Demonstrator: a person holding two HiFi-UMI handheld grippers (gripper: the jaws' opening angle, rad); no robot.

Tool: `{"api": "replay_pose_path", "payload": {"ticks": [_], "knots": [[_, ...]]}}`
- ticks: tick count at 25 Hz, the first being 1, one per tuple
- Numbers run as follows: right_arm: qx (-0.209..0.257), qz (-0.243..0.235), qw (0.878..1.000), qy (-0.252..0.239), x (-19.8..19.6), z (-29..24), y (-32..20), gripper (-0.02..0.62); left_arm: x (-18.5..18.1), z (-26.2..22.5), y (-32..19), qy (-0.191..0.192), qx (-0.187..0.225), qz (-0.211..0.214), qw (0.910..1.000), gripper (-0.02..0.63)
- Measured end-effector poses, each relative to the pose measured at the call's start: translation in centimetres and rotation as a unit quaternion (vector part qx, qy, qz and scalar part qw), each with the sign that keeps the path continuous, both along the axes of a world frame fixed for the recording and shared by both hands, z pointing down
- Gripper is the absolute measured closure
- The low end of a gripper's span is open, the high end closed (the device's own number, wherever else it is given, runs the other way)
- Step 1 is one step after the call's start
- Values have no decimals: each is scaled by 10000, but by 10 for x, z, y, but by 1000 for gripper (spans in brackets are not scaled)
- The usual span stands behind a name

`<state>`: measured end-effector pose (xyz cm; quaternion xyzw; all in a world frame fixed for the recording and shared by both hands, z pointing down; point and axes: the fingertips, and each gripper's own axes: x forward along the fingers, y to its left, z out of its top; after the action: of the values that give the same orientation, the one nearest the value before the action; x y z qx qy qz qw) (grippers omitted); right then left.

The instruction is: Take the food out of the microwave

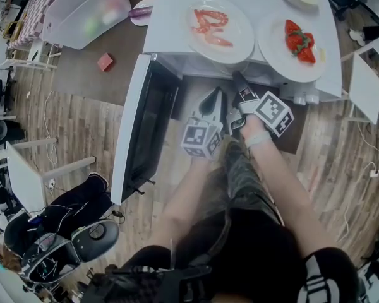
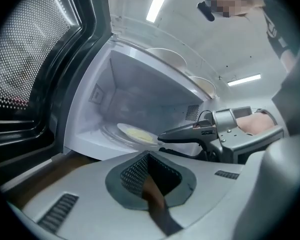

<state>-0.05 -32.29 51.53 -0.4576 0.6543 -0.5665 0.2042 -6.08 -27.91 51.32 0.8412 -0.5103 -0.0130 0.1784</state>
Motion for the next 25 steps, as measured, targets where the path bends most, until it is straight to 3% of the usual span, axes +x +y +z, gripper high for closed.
{"api": "replay_pose_path", "payload": {"ticks": [5, 14, 16, 18, 25], "knots": [[-119, 218, 9994, 232, 1, 0, -1, 471, -3, 0, 3, 34, -24, -27, 10000, 603], [-882, 653, 9920, 621, 4, 6, -4, 459, -6, 2, 7, 94, -65, -35, 9999, 603], [-813, 713, 9898, 923, 6, 3, -5, 449, -7, 2, 7, 96, -67, -50, 9999, 603], [-571, 721, 9867, 1340, 10, -4, -8, 394, -8, 2, 6, 99, -69, -56, 9999, 603], [-111, 581, 9714, 2299, 25, -3, -17, 393, -11, 0, 5, 140, -64, -88, 9998, 603]]}}
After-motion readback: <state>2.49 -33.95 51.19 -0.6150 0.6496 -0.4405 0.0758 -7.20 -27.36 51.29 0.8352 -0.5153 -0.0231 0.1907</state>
